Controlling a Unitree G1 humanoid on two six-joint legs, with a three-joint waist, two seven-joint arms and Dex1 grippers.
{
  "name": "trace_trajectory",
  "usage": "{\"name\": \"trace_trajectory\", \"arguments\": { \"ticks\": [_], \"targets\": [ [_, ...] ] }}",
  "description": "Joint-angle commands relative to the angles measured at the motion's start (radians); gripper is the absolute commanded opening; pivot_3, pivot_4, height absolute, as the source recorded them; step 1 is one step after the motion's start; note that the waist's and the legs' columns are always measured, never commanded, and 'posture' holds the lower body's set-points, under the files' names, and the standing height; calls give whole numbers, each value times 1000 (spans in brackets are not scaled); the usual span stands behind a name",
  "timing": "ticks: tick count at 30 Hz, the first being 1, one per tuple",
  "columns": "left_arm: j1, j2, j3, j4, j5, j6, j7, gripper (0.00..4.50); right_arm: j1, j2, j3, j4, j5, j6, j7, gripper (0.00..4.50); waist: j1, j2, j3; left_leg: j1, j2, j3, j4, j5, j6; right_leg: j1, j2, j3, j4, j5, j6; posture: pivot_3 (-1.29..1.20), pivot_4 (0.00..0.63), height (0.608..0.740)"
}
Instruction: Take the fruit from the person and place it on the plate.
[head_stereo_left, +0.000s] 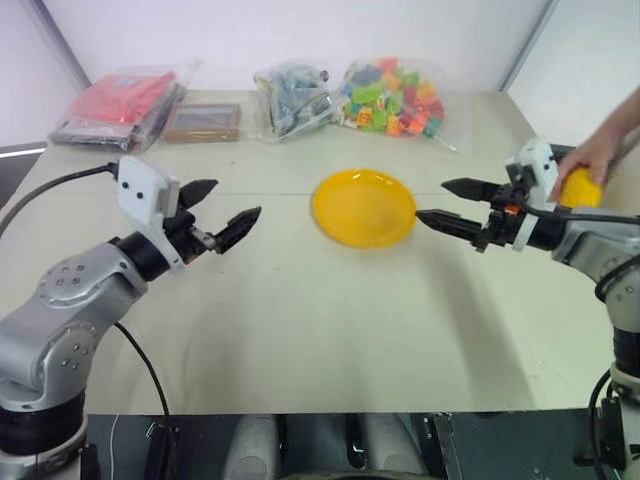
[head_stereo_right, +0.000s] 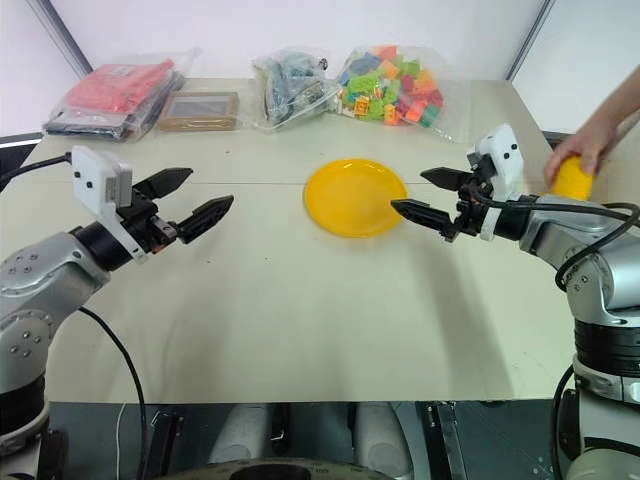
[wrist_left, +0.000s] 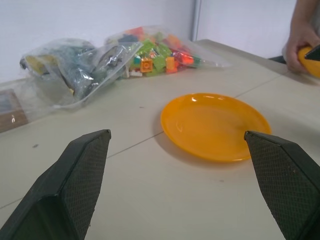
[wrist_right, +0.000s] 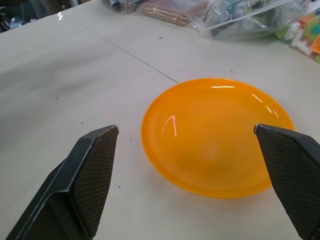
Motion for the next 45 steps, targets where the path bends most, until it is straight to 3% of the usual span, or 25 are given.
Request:
{"name": "trace_trajectory", "arguments": {
  "ticks": [1, 45],
  "targets": [
    [-16, 7, 13, -7, 5, -29, -11, 4500, 2, -22, -49, -27, 5, -19, 2, 4436, 0, 0, 0, 0, 0, 0, 0, 0, 0, 0, 0, 0, 0, 0, 0, 0, 150, 731],
    [-59, -10, -17, 23, 54, -50, -12, 4500, -4, -9, -31, -23, 0, -43, -18, 4436, 0, 0, 0, 0, 0, 0, 0, 0, 0, 0, 0, 0, 0, 0, 0, 0, 150, 731]
  ]
}}
